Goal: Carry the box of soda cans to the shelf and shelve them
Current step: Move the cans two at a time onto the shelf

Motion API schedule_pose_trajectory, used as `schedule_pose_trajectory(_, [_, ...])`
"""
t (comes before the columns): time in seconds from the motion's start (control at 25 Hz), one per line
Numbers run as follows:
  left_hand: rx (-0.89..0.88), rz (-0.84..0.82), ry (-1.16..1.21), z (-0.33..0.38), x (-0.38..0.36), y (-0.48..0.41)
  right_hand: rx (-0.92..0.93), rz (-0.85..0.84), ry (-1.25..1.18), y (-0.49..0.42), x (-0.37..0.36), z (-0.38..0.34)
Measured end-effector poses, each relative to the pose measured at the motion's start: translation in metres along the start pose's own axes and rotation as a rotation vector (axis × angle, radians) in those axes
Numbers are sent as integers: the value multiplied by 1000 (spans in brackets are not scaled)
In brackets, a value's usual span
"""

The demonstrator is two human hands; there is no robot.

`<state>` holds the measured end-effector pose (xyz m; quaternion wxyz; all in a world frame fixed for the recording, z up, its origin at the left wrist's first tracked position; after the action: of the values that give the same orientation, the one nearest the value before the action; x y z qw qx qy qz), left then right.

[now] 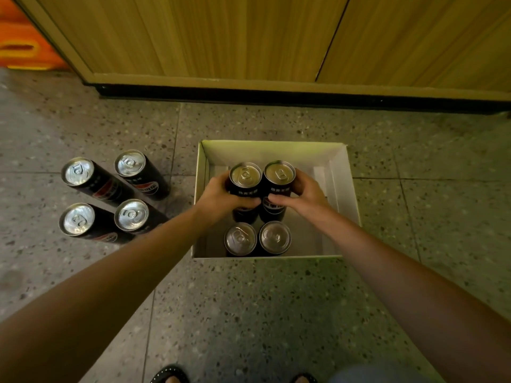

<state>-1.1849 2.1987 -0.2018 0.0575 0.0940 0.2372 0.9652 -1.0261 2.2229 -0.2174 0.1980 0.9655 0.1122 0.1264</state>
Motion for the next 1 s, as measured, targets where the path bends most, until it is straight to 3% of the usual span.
schedule_pose_trajectory(0.2, [-20,32,64,134,26,64,-10,34,-51,61,36,-130])
schedule_pose_trajectory(0.48, [-105,8,16,377,70,191,15,11,-68,183,97,-389])
schedule_pose_trajectory(0.76, [-297,-3,-36,648,124,297,109,104,-9,271,159,-659])
schedule_pose_trajectory(1.0, [-477,62,-18,813,167,355,284,185,59,325,195,-839])
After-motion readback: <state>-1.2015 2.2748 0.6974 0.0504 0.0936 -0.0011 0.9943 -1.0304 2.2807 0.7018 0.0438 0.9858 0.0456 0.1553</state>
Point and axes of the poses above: each hand's wrist, its own y-axis away from the middle knuckle, its own x-axis out of the back of the hand, z = x × y, the point moved 8 cm from there along -y, towards the middle knuckle, and after that the axes turned 2 degrees about -x, right-handed, at the moved point
